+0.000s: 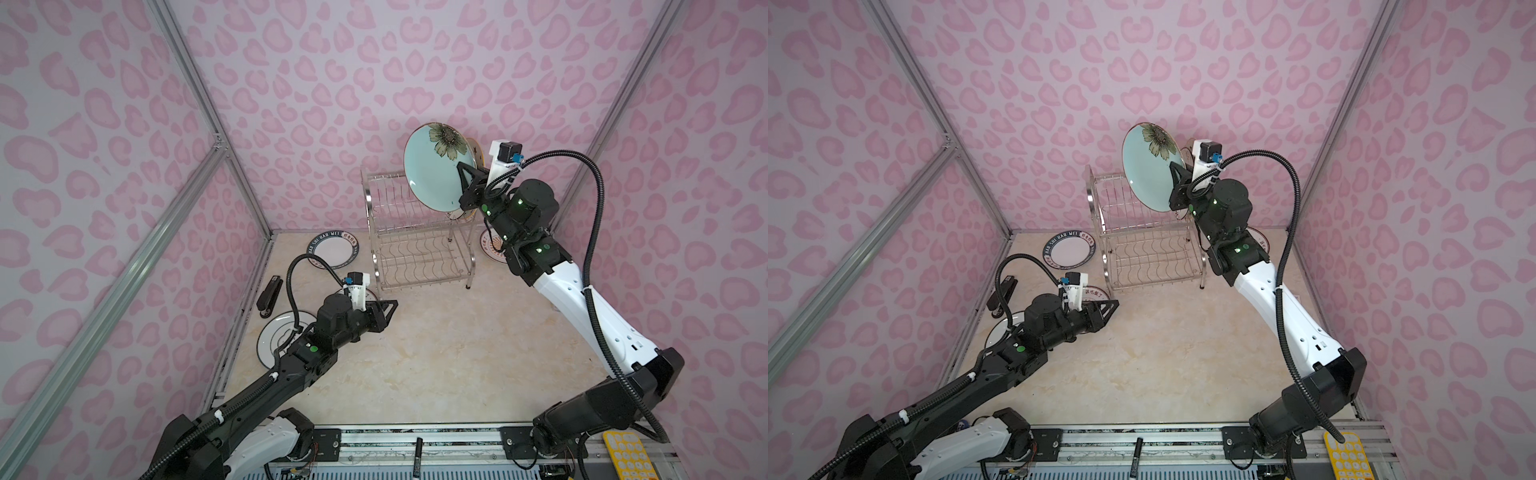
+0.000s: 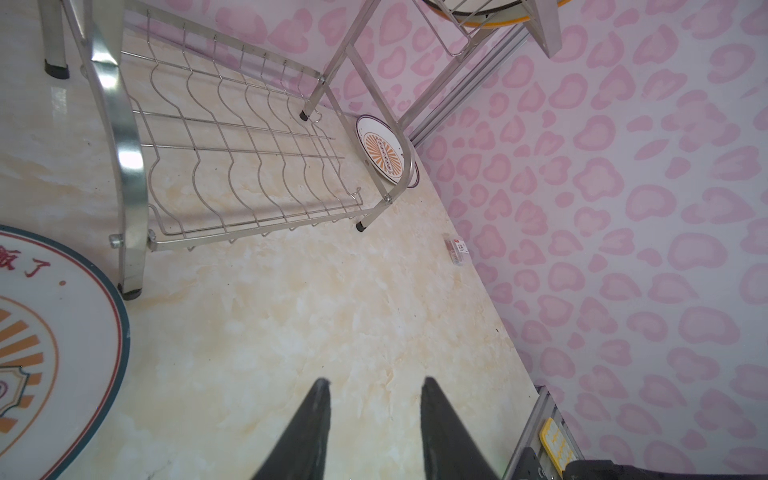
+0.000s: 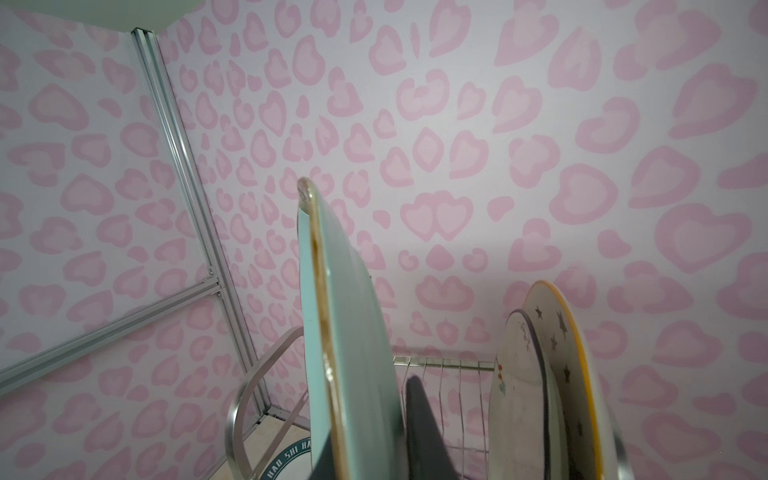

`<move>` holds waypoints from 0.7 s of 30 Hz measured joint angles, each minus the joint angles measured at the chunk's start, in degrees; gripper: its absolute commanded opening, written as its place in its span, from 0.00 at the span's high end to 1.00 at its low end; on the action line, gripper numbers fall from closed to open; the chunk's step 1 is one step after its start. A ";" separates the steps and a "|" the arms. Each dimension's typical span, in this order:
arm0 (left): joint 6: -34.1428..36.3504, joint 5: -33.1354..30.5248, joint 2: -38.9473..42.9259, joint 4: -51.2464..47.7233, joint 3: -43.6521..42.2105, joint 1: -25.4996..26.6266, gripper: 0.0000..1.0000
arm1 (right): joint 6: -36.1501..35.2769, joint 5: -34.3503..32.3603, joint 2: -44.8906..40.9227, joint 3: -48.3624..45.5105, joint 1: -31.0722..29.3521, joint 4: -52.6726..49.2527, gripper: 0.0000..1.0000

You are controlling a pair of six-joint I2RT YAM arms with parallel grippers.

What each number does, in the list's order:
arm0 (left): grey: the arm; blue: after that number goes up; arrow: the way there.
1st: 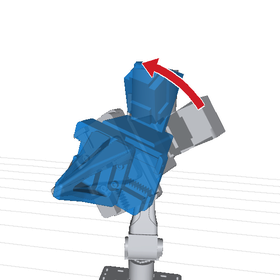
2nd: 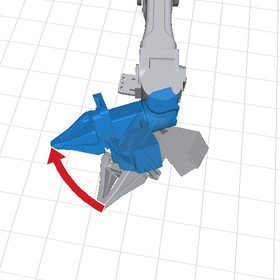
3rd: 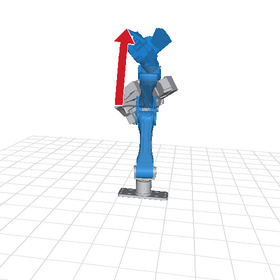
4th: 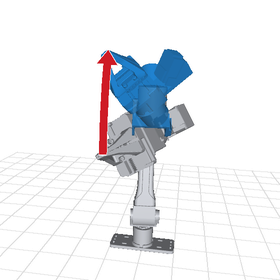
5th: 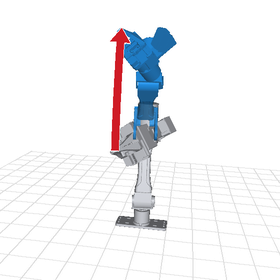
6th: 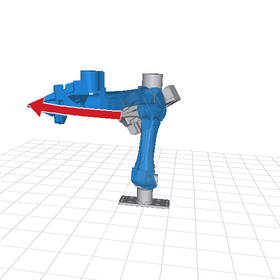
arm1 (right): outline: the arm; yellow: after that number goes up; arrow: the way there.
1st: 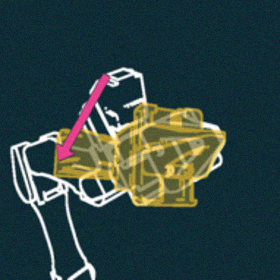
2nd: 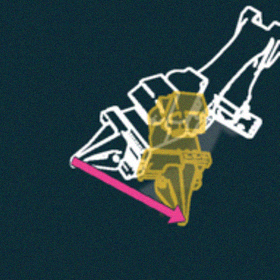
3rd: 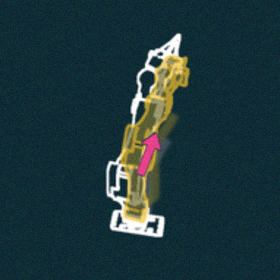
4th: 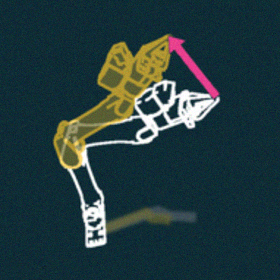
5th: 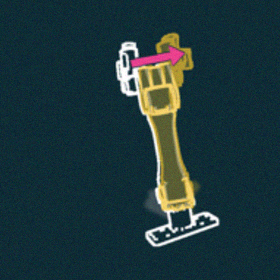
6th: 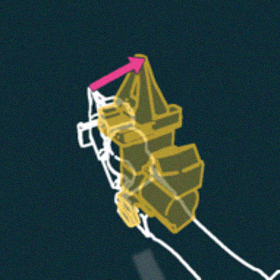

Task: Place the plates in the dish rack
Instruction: 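Carry the sunflower plate to the rack with the right gripper while the left opens, then lower the sunflower plate into the rack slot beside the star plate with the right gripper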

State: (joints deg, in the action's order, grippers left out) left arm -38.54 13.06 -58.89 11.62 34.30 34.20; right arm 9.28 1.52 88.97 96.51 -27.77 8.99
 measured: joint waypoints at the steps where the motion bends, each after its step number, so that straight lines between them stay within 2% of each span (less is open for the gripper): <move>1: 0.00 0.00 0.09 -0.02 -0.11 0.00 0.61 | -0.74 -1.68 0.98 0.96 -0.46 -0.17 1.00; 8: -0.04 -0.02 1.05 -0.92 -1.20 0.00 0.61 | -7.21 -13.81 6.51 5.29 -3.21 -1.75 1.00; 21: -0.02 -1.60 2.69 -2.93 -1.84 0.00 0.61 | -17.49 -27.52 15.76 14.60 -6.27 -2.08 1.00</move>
State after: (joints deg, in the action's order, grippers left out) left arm -38.57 11.46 -56.21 8.69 32.47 34.20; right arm -8.21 -26.00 104.73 111.11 -34.04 6.92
